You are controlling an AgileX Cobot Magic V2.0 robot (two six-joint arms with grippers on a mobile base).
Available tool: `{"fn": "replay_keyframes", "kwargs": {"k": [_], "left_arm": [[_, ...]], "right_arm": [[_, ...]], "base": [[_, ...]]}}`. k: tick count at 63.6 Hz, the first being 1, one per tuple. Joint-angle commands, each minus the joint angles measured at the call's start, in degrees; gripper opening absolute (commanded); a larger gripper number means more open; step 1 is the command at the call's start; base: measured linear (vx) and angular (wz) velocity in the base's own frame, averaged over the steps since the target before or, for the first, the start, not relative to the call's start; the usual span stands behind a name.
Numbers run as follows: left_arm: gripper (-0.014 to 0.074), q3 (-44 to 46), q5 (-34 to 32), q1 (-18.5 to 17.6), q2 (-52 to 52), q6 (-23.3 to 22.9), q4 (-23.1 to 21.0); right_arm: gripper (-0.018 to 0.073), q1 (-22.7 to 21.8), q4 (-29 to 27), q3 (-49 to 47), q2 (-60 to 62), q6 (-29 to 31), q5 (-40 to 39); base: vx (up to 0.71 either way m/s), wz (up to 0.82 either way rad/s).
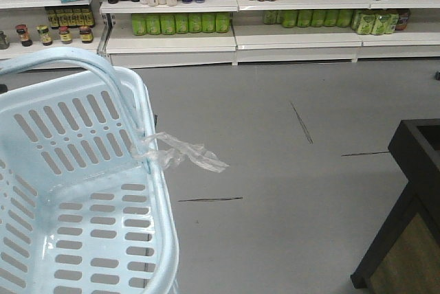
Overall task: Pick three apples into basket with both arms
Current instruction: 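Turn the base toward the table with the red apples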
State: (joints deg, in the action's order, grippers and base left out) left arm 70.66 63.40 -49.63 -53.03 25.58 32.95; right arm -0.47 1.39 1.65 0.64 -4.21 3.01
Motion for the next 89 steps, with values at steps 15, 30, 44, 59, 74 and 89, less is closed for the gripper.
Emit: {"fn": "replay_keyframes", "kwargs": {"k": [15, 30, 44, 59, 74, 89], "left_arm": [[-0.0006, 1.9, -4.0, -0.2, 0.5, -0.8, 2.0], [-0.0006, 1.9, -4.0, -0.2, 0.5, -0.8, 2.0], [-0.0006, 1.9, -4.0, -0.2, 0.4, -0.8, 2.0], [-0.0006, 1.9, -4.0, -0.2, 0.7, -0.8, 2.0], [-0.0006, 1.9, -4.0, -0.2, 0.7, -0.8, 2.0], [-0.0006, 1.9, -4.1, -0.2, 0.9, -0.8, 2.1]], "right_arm": [[-0.0009, 0.0, 0.1, 0.7, -0.3, 0.4, -4.6], [-0.0009, 0.0, 0.1, 0.7, -0.3, 0.4, -4.6], [-0.0009, 0.0, 0.1, 0.7, -0.3, 0.4, -4.6], [-0.0009, 0.0, 0.1, 0.7, -0.3, 0.4, -4.6], [-0.0009, 0.0, 0.1, 0.7, -0.3, 0.4, -4.6], [-0.0009, 0.0, 0.1, 0.7, -0.3, 0.4, -4.6]], "base": [[0.05, -0.21], [0.08, -0.38], [0.09, -0.37], [0.07, -0.27], [0.06, -0.26], [0.04, -0.39]]}}
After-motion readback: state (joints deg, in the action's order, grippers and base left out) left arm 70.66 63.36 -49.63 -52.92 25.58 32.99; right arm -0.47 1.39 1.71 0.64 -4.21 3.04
